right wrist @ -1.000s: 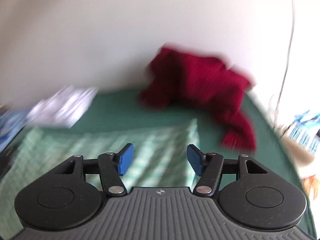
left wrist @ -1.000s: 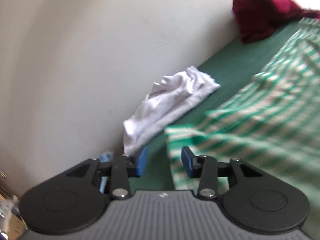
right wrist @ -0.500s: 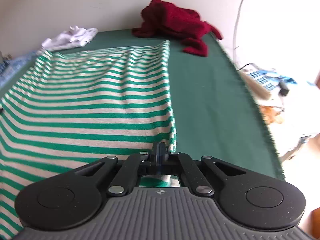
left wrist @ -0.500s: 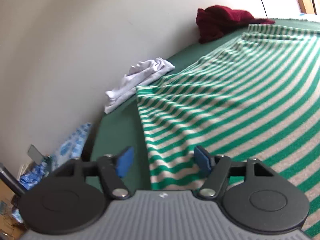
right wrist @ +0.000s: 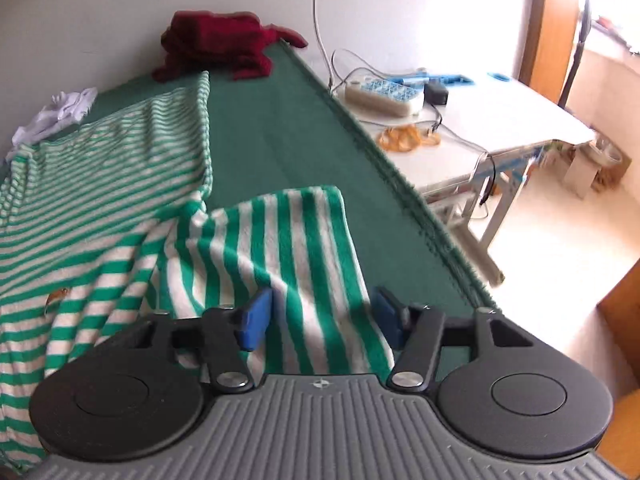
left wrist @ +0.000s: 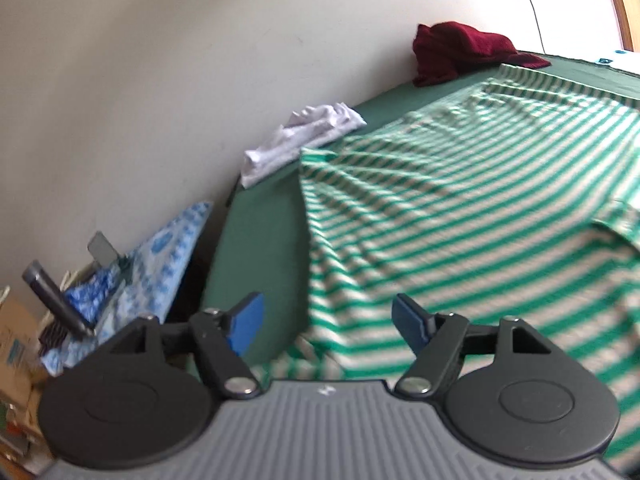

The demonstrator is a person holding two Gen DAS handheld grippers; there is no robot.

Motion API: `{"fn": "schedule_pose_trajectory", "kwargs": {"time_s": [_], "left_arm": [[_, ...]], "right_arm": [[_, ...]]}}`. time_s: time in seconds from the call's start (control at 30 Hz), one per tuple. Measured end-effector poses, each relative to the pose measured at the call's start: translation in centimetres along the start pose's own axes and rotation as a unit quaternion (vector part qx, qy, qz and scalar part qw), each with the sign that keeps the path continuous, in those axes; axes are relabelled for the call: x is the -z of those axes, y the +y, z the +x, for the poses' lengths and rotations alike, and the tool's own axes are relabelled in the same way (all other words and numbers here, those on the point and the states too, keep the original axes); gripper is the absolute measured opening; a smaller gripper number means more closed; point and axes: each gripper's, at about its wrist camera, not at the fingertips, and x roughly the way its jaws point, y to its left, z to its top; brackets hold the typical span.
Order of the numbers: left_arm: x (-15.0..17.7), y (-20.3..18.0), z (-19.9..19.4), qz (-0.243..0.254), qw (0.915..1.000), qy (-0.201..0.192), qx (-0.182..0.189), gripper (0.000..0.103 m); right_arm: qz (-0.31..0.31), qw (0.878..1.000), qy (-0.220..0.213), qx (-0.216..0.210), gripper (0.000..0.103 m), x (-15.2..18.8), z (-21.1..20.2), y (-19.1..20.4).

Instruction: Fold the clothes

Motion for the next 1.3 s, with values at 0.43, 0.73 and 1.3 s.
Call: {"fn": "schedule_pose_trajectory", "kwargs": {"time_s": [0.43, 0.73, 1.3], "left_arm": [[1.4, -7.5, -3.6, -0.009, 0.9962, 0.049, -0.071, 0.091], [2.4, -7.5, -5.1, -0.033, 0.9934, 0.07, -0.085, 0.091], [7.2, 1.9, -6.3, -0.066, 0.9809, 0.098, -0.155, 0.093]], "right_arm": [[-0.06, 0.998, -0.03, 0.015, 0.018, 0.0, -1.4, -6.6], [-0.066, 0.994, -0.027, -0.079, 0.009, 2.3, -2.9, -6.7], [-0.088, 0.97, -0.01, -0.225, 0.042, 2.6, -5.5, 4.3]]}}
